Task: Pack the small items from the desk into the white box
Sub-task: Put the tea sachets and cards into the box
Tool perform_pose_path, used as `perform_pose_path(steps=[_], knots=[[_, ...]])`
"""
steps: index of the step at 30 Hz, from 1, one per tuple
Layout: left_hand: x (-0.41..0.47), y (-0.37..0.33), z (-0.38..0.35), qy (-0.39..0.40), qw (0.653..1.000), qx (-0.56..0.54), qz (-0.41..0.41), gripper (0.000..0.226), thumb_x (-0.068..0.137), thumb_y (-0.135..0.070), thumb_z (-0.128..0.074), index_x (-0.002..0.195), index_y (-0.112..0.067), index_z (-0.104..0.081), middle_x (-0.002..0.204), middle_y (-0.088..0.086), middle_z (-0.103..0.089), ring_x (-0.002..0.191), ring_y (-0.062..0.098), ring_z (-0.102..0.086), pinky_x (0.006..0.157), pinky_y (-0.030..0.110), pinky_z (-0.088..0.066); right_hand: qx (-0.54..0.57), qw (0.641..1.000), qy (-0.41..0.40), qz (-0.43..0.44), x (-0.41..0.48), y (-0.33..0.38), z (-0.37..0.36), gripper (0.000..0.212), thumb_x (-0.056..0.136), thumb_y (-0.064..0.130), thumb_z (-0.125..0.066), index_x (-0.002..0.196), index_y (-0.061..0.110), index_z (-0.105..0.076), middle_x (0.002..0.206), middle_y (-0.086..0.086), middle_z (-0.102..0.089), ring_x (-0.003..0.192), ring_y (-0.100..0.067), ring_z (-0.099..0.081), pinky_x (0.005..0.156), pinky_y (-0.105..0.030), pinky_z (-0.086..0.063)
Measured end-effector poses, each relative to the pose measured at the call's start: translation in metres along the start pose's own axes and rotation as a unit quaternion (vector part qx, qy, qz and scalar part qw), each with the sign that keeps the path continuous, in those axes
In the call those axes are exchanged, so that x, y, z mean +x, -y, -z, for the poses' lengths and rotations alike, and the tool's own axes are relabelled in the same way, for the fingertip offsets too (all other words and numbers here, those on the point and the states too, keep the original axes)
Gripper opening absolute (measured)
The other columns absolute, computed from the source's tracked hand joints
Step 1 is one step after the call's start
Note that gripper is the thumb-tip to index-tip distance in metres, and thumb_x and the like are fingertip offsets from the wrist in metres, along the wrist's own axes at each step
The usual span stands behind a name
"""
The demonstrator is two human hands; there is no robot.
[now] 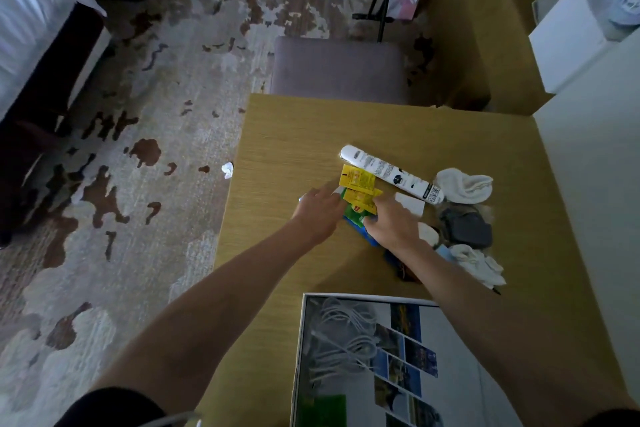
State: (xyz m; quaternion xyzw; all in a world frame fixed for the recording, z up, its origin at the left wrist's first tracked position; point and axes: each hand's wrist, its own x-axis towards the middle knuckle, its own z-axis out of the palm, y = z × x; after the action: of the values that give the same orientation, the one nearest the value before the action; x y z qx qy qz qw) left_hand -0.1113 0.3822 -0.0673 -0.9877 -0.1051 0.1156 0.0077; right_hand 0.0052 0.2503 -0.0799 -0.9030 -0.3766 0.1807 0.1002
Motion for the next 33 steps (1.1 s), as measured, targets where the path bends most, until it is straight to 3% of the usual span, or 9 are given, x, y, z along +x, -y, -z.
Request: perform_pose_path(steps=[3,6,10,14,18,25,29,31,33], knots=[[0.004,-0.001,-0.004,0.006,1.000,0.001,0.009,0.029,0.087,-0.015,-0.054,0.115,-0.013,-0.049,0.130,0.008,-0.053,0.126,0.026,-0.043,0.091,0.042,-0.045,-0.049,0.998,-0.033,0.024,0.002,0.000,-0.004,0.021,0.089,0.028,-0.058,0.104,0.014,-0.059,0.102,-0.009,-0.064,0.086,-0.032,-0.065,0.062,-0.034,-0.043],[0.003,-0.004,-0.002,-0.010,1.000,0.012,0.012,0.029,0.075,-0.016,-0.069,0.101,-0.016,-0.056,0.107,0.004,-0.065,0.107,0.022,-0.058,0.077,0.036,-0.050,-0.095,0.992,-0.055,0.068,-0.001,-0.002,-0.006,0.015,0.088,0.024,-0.059,0.096,0.012,-0.061,0.094,-0.009,-0.063,0.072,-0.030,-0.066,0.054,-0.030,-0.036],[0.001,-0.005,0.003,-0.049,0.998,0.042,-0.009,0.036,0.046,-0.018,-0.081,0.078,-0.023,-0.065,0.076,-0.005,-0.068,0.079,0.016,-0.067,0.058,0.027,-0.050,-0.132,0.985,-0.049,0.096,-0.006,-0.006,-0.004,0.012,0.091,0.021,-0.054,0.089,0.011,-0.060,0.094,-0.008,-0.058,0.069,-0.030,-0.063,0.053,-0.034,-0.039],[-0.004,-0.001,-0.001,-0.098,0.993,0.052,-0.032,0.039,0.056,-0.014,-0.078,0.091,-0.019,-0.062,0.097,-0.001,-0.068,0.091,0.017,-0.064,0.063,0.030,-0.053,-0.114,0.983,-0.065,0.131,-0.008,-0.009,0.000,0.015,0.093,0.022,-0.052,0.096,0.011,-0.061,0.100,-0.007,-0.059,0.080,-0.026,-0.063,0.058,-0.035,-0.046],[-0.010,-0.001,-0.003,-0.081,0.995,0.044,-0.044,0.027,0.075,-0.010,-0.064,0.100,-0.017,-0.056,0.107,0.001,-0.062,0.103,0.020,-0.060,0.070,0.034,-0.052,-0.098,0.985,-0.045,0.137,-0.005,-0.008,0.001,0.031,0.092,0.033,-0.054,0.114,0.013,-0.058,0.109,-0.005,-0.062,0.091,-0.026,-0.063,0.064,-0.035,-0.045],[-0.017,0.003,-0.010,-0.142,0.988,0.010,-0.058,0.030,0.077,-0.009,-0.062,0.105,-0.016,-0.055,0.126,0.006,-0.055,0.106,0.022,-0.058,0.077,0.037,-0.054,-0.156,0.968,-0.029,0.192,-0.005,-0.006,0.014,0.024,0.093,0.031,-0.047,0.098,0.012,-0.062,0.080,-0.004,-0.065,0.068,-0.024,-0.062,0.053,-0.030,-0.034],[-0.016,0.005,-0.014,-0.178,0.979,0.013,-0.100,0.032,0.076,-0.014,-0.065,0.106,-0.017,-0.053,0.112,0.005,-0.059,0.098,0.021,-0.059,0.079,0.035,-0.052,-0.101,0.981,-0.082,0.146,-0.008,-0.010,0.034,0.026,0.093,0.028,-0.047,0.080,0.011,-0.062,0.058,-0.001,-0.056,0.050,-0.019,-0.055,0.043,-0.027,-0.030],[-0.011,0.004,-0.015,-0.159,0.981,0.013,-0.107,0.034,0.074,-0.016,-0.068,0.106,-0.018,-0.057,0.110,0.004,-0.062,0.099,0.022,-0.061,0.080,0.035,-0.054,-0.069,0.985,-0.115,0.107,-0.010,-0.015,0.043,0.025,0.093,0.025,-0.048,0.083,0.009,-0.064,0.054,-0.001,-0.053,0.046,-0.019,-0.048,0.043,-0.024,-0.023],[-0.006,0.000,-0.014,-0.125,0.988,0.004,-0.094,0.039,0.078,-0.018,-0.067,0.115,-0.019,-0.056,0.121,0.004,-0.060,0.108,0.023,-0.058,0.084,0.037,-0.053,-0.022,0.989,-0.132,0.068,-0.013,-0.021,0.049,0.021,0.093,0.024,-0.050,0.096,0.011,-0.067,0.056,-0.002,-0.057,0.049,-0.021,-0.051,0.046,-0.026,-0.027]])
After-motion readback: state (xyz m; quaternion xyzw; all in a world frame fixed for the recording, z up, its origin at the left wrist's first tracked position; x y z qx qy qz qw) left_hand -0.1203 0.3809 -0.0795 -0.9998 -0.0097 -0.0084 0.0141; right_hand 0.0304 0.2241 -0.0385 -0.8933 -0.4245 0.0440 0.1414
